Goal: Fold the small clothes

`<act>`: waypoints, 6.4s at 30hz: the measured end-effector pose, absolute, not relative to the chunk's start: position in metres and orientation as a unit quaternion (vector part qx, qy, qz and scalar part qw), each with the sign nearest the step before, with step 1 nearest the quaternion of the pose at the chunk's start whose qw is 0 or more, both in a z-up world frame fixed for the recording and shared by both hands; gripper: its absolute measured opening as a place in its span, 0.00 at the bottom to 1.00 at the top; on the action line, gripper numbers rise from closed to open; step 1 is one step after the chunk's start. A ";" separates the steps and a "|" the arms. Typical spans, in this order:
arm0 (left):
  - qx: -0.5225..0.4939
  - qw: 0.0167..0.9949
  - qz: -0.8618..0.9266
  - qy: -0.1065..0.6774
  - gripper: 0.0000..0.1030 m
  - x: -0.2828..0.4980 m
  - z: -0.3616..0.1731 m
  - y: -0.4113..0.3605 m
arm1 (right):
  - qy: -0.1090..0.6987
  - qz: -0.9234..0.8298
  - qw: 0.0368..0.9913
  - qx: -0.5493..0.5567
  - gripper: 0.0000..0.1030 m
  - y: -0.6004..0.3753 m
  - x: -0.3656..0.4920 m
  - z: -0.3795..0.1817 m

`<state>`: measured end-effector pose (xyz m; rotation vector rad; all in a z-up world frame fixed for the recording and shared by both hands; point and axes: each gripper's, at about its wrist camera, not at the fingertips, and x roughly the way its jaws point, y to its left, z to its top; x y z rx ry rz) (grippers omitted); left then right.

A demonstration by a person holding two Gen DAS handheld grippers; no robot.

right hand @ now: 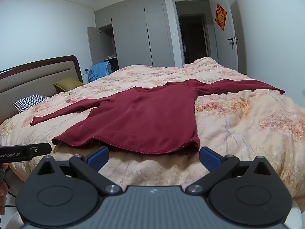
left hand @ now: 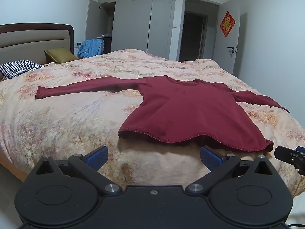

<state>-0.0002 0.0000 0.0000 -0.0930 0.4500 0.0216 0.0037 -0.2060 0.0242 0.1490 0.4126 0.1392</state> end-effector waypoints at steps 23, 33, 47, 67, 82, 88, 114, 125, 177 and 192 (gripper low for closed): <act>-0.046 0.973 0.012 0.227 0.99 -0.001 -0.002 0.002 | 0.206 0.070 0.973 0.072 1.00 -0.205 0.003 0.023; -0.047 0.973 0.013 0.227 0.99 -0.001 -0.002 0.001 | 0.205 0.070 0.974 0.069 1.00 -0.204 0.002 0.026; -0.048 0.973 0.012 0.227 0.99 -0.002 -0.002 0.001 | 0.203 0.069 0.974 0.068 1.00 -0.203 0.001 0.026; -0.046 0.973 0.014 0.227 0.99 -0.005 -0.004 0.001 | 0.204 0.067 0.974 0.068 1.00 -0.203 0.001 0.027; -0.030 0.969 0.015 0.245 0.99 0.004 -0.003 -0.003 | 0.224 0.065 0.970 0.065 1.00 -0.201 0.006 0.026; -0.024 0.966 0.020 0.258 0.99 0.014 0.004 -0.003 | 0.259 0.069 0.961 0.075 1.00 -0.203 0.015 0.025; 0.011 0.956 0.027 0.293 0.99 0.260 0.041 -0.086 | 0.193 -0.017 0.951 0.241 1.00 -0.414 0.196 0.063; 0.020 0.952 -0.006 0.305 0.99 0.358 0.026 -0.143 | 0.232 -0.128 0.930 0.255 1.00 -0.546 0.327 0.042; -0.177 0.940 0.124 0.264 0.99 0.391 0.049 0.049 | 0.271 0.213 0.935 -0.086 0.12 -0.106 0.471 0.029; -0.099 0.949 0.027 0.298 0.99 0.457 -0.006 -0.032 | 0.284 0.068 0.956 0.027 0.90 -0.317 0.463 0.042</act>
